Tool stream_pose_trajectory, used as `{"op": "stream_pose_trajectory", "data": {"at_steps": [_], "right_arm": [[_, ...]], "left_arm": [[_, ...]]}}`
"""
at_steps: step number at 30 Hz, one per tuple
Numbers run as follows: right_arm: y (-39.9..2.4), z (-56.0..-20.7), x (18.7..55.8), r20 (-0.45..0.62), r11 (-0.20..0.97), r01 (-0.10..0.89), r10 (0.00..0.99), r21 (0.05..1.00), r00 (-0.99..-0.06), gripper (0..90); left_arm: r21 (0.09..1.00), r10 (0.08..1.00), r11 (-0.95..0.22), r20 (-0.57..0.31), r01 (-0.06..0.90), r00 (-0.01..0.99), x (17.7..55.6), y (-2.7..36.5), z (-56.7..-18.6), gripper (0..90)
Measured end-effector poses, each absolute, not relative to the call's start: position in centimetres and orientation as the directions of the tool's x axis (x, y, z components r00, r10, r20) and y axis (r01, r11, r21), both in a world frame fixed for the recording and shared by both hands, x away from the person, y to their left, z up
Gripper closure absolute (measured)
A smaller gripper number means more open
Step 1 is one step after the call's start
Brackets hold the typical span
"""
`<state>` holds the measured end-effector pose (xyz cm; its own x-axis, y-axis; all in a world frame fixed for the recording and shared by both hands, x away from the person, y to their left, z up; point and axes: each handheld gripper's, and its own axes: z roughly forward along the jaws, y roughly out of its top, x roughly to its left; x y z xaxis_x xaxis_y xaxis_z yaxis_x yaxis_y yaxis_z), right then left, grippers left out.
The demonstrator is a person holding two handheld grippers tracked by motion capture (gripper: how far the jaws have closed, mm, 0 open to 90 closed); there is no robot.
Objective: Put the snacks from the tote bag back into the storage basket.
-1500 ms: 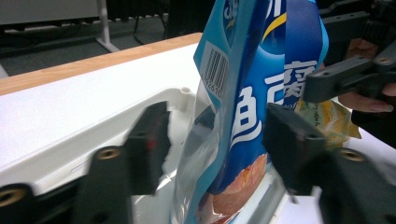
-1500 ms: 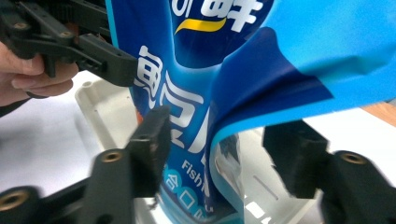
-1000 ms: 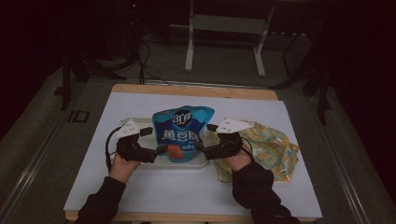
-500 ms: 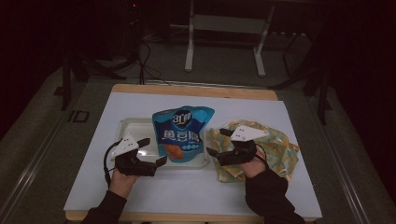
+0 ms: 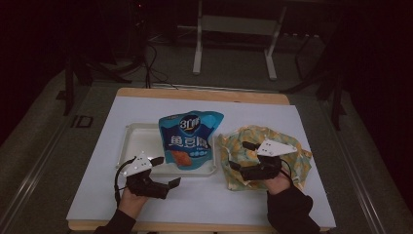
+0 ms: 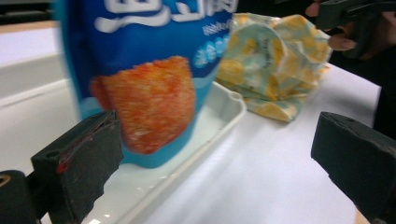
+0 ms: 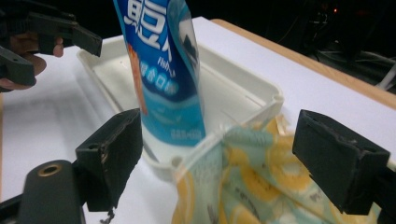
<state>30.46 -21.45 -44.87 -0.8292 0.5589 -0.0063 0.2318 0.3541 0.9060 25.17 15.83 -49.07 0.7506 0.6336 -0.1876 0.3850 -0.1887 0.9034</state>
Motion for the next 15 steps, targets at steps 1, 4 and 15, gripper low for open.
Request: {"op": "stream_pose_trajectory", "data": {"at_steps": [1,4,15], "right_arm": [[-21.7,-45.0,30.3,-0.005,0.357,0.236,0.560,0.904,-0.829,15.6],[-22.6,-45.4,29.8,0.003,0.352,0.244,0.563,0.904,-0.827,15.6],[-25.9,-46.8,28.4,-0.007,0.335,0.265,0.631,0.904,-0.776,14.2]], "left_arm": [[0.904,0.621,-0.191,-0.192,0.384,0.760,25.2,15.5,-49.1,2.6],[0.902,0.616,-0.202,-0.186,0.381,0.766,25.1,15.0,-49.2,2.6],[0.886,0.529,-0.268,-0.194,0.379,0.826,25.5,11.9,-50.0,2.6]]}}
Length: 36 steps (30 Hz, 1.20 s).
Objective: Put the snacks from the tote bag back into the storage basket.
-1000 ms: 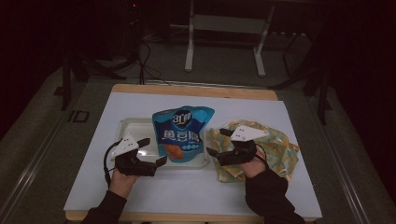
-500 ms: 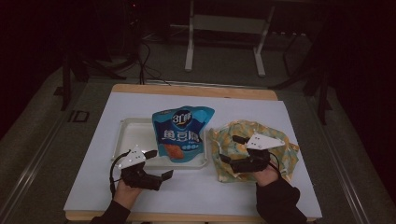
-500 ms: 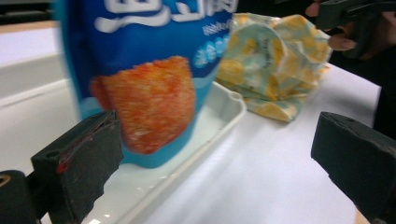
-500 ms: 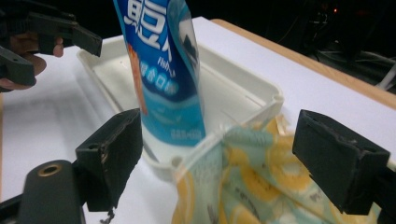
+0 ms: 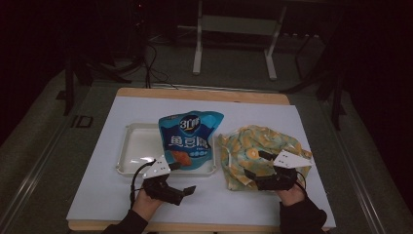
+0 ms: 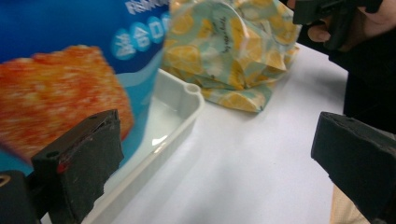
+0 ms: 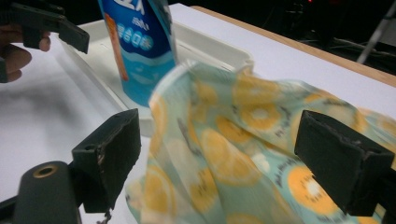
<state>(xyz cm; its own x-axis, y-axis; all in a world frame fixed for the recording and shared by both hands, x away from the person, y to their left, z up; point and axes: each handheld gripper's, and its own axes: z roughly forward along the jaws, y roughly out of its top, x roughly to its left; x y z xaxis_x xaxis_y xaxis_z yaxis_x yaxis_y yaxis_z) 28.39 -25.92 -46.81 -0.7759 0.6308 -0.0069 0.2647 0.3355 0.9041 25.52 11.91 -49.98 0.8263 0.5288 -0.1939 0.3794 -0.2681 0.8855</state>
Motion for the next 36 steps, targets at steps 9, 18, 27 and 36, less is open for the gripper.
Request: {"op": "stream_pose_trajectory", "data": {"at_steps": [9,18,27,36], "right_arm": [[-28.1,-47.4,27.1,-0.011,0.322,0.269,0.660,0.908,-0.751,14.3],[-30.3,-47.9,25.6,0.000,0.290,0.282,0.697,0.914,-0.717,14.3],[-32.2,-48.7,24.8,0.008,0.269,0.305,0.737,0.913,-0.676,14.3],[-32.9,-48.6,24.8,0.000,0.248,0.294,0.764,0.923,-0.645,14.3]], "left_arm": [[0.887,0.464,-0.296,-0.190,0.354,0.865,25.5,9.7,-50.3,2.6],[0.891,0.431,-0.313,-0.174,0.328,0.885,25.5,8.7,-50.7,2.6],[0.898,0.436,-0.301,-0.170,0.321,0.884,25.6,8.8,-50.8,2.6],[0.898,0.442,-0.304,-0.163,0.318,0.882,25.4,9.0,-50.8,2.6]]}}
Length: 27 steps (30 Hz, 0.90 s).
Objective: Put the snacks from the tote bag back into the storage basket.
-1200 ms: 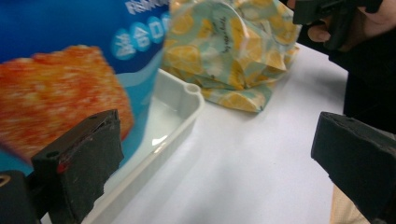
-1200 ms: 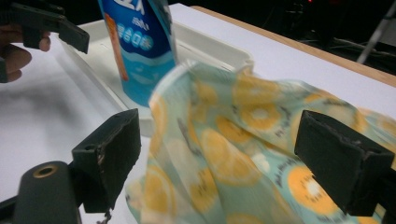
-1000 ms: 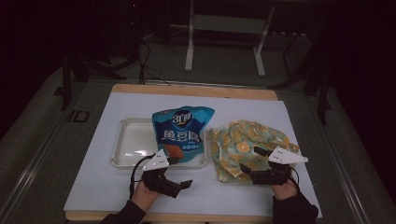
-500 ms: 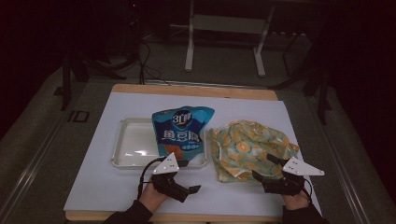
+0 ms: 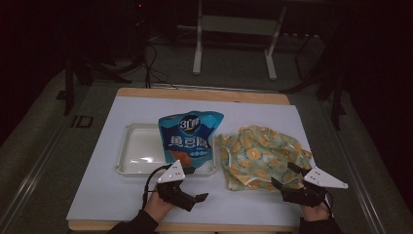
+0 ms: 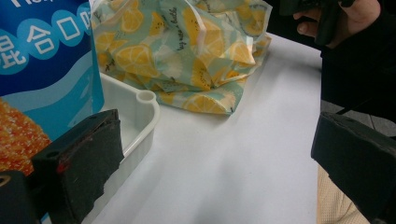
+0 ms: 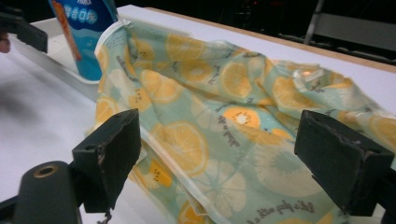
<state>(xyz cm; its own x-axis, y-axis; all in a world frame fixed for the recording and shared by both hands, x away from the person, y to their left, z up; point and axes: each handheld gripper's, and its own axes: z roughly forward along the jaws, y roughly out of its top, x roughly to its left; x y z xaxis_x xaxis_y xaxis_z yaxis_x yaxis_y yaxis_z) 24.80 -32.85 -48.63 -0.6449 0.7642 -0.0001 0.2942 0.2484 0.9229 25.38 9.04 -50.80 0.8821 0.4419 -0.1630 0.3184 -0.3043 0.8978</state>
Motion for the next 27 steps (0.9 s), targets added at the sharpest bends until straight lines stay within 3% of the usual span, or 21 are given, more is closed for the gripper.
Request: {"op": "stream_pose_trajectory", "data": {"at_steps": [27], "right_arm": [[-32.77,-49.07,24.75,0.003,0.223,0.271,0.768,0.936,-0.640,14.3]], "left_arm": [[0.906,0.430,-0.303,-0.148,0.297,0.890,25.14,9.21,-51.12,2.6]]}}
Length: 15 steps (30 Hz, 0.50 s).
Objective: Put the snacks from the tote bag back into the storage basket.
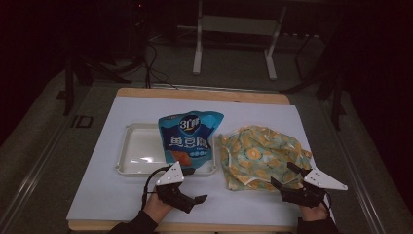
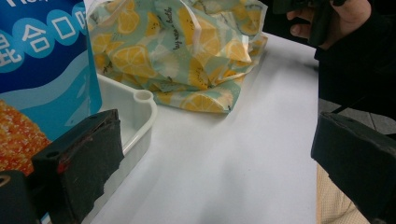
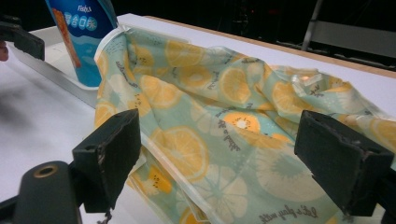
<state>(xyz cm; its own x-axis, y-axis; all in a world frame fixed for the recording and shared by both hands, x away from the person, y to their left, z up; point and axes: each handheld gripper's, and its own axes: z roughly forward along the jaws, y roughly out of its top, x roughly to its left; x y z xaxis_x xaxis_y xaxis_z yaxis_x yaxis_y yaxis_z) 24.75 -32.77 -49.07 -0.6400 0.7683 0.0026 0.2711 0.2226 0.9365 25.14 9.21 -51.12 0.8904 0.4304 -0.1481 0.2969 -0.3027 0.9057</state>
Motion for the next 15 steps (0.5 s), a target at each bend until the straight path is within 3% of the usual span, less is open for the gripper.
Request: {"op": "stream_pose_trajectory", "data": {"at_steps": [15], "right_arm": [[-33.10,-49.07,24.76,0.008,0.204,0.265,0.779,0.942,-0.627,14.3]], "left_arm": [[0.910,0.443,-0.289,-0.148,0.297,0.884,25.12,9.46,-51.15,2.6]]}}
